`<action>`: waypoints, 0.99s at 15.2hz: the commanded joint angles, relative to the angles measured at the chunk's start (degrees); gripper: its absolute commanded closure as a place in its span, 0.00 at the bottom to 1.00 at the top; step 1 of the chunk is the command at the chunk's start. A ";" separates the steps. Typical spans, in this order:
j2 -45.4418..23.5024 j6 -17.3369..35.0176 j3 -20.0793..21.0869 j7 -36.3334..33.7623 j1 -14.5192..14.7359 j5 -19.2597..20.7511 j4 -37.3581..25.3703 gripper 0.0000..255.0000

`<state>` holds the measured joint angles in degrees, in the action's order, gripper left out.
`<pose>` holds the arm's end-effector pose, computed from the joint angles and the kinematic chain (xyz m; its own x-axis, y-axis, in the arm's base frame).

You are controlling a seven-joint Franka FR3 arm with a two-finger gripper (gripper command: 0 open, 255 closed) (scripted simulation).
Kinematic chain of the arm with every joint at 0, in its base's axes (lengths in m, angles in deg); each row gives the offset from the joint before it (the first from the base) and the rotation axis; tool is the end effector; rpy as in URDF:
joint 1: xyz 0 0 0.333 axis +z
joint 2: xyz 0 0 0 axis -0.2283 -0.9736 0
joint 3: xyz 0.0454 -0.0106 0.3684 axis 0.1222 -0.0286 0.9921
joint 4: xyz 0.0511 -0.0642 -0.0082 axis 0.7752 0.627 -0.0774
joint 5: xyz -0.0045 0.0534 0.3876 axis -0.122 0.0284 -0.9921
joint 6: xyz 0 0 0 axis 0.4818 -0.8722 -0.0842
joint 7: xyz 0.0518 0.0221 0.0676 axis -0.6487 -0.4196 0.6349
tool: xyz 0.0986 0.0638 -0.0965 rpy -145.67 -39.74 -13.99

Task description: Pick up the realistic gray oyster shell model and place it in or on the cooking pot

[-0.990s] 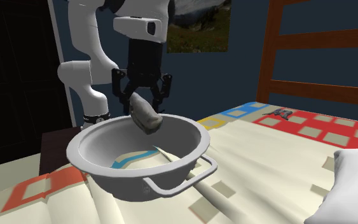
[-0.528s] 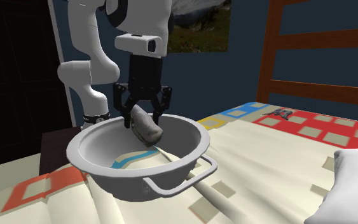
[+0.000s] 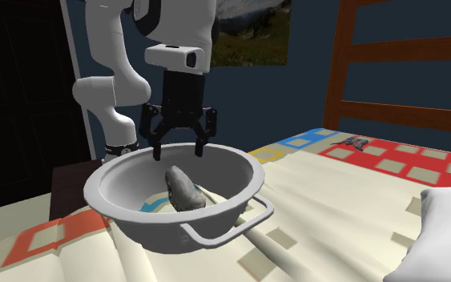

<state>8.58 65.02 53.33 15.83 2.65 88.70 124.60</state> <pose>0.5200 0.0311 0.4105 0.9984 -0.0526 -0.0208 -0.0494 -0.9897 0.1344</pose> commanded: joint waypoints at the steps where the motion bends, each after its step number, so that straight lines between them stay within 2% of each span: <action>1: 0.00 0.00 0.00 0.00 0.00 0.00 0.00 0.00; 4: 0.00 0.00 0.00 0.00 0.00 0.00 0.00 0.00; 8: 2.40 -7.11 0.30 0.82 0.36 -1.26 -4.83 0.00; 15: 2.40 -7.11 0.30 0.82 0.36 -1.26 -4.83 0.00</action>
<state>10.98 57.92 53.63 16.65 3.01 87.45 119.78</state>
